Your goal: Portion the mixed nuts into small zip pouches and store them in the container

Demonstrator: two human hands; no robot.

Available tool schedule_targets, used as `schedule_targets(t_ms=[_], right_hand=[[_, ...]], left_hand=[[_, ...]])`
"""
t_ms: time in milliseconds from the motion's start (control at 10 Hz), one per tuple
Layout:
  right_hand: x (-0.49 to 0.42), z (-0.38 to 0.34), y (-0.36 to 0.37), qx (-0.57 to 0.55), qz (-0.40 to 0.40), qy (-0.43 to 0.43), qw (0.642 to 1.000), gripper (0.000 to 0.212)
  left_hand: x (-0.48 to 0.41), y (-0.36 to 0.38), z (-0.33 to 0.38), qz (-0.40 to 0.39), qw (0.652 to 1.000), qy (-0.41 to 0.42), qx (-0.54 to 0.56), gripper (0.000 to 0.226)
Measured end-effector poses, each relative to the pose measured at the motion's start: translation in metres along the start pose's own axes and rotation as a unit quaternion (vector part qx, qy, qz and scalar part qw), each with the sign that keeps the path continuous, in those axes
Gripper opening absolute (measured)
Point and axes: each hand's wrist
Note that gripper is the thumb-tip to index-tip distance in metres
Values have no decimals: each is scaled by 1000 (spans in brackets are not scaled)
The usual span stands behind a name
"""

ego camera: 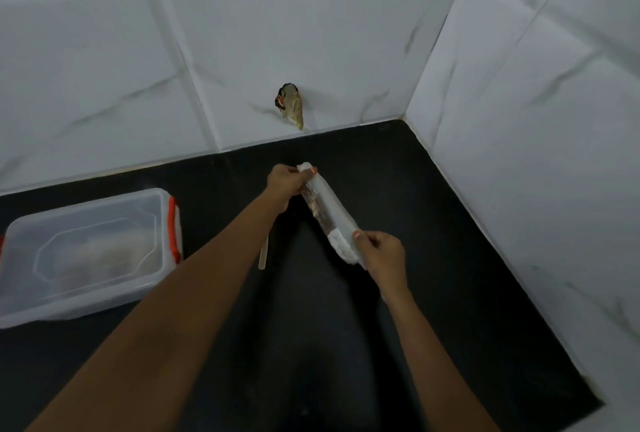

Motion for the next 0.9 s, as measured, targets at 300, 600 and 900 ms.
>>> schedule_targets(t_ms=[300, 600, 900], right_hand=[[-20, 12, 11, 68, -33, -11, 997, 16], [-27, 11, 15, 21, -29, -19, 999, 18], [-26, -1, 19, 48, -20, -108, 993, 21]], left_hand=[[-25, 10, 3, 39, 982, 69, -172, 39], [-34, 15, -4, 56, 970, 97, -215, 47], [-9, 15, -6, 59, 996, 56, -34, 66]])
Point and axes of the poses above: each hand's wrist, its own x-axis away from the middle knuckle, its own y-axis out of the palm, z = x × y, and after that the axes turned 8 degrees about -y, right-handed
